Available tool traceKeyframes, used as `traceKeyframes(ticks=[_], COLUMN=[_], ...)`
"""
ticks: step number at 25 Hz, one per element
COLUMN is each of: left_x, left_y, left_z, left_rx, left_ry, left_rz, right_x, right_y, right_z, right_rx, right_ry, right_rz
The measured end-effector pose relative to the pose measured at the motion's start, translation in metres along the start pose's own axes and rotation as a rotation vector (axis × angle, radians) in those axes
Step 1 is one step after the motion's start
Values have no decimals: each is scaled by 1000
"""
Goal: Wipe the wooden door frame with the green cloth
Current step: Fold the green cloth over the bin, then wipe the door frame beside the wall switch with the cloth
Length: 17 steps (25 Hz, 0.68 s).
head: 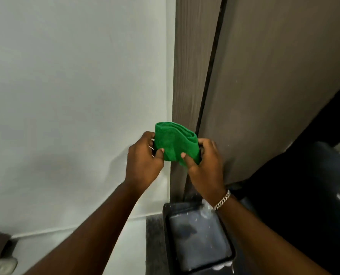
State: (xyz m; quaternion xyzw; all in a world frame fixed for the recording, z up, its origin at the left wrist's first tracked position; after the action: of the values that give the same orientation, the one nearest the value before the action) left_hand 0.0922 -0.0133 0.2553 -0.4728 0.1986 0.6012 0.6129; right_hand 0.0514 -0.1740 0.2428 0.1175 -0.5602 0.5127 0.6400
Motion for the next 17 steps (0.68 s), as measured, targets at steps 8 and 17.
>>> traceKeyframes(ticks=[8,17], left_x=[-187,-236], left_y=[-117,-153], left_z=[70,106], left_rx=[-159,-273], left_ry=[100,-157], left_rz=[-420,-742], right_x=[141,171], right_y=[-146,-172], right_z=[63,37], right_rx=[-166,-599], right_ry=[-228,71], right_rz=[252,614])
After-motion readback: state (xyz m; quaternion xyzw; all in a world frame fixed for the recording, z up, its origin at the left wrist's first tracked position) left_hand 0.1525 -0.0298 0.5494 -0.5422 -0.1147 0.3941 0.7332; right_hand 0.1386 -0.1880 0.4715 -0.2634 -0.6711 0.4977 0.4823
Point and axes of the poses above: each hand's wrist, its own y-axis away from the middle knuckle, its own z-axis out of the back of the hand, x = y × z, the point moved 2 cm from there along -y, towards the middle knuckle, and after that the axes turned 9 degrees about -x, right-handed, at the moved point
